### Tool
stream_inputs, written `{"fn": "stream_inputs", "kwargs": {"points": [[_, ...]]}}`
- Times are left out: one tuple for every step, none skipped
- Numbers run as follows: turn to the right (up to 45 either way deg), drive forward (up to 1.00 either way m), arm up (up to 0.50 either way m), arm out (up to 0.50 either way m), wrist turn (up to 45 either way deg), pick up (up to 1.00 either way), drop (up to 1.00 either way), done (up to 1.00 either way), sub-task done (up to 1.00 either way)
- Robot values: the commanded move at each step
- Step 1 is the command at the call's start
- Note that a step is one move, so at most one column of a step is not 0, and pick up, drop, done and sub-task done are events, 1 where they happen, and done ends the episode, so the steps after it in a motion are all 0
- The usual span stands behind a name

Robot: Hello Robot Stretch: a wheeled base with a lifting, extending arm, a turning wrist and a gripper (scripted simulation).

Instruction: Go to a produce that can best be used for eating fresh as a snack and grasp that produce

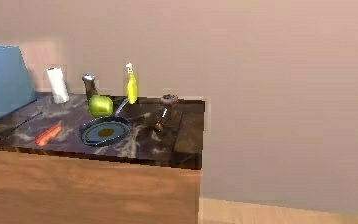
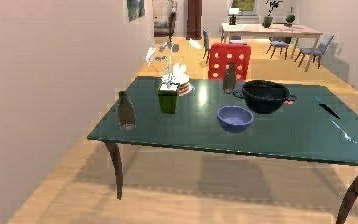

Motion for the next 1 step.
{"fn": "stream_inputs", "kwargs": {"points": [[3.0, 0.0, 0.0, 0.0, 0.0, 0.0, 0.0, 0.0, 0.0]]}}
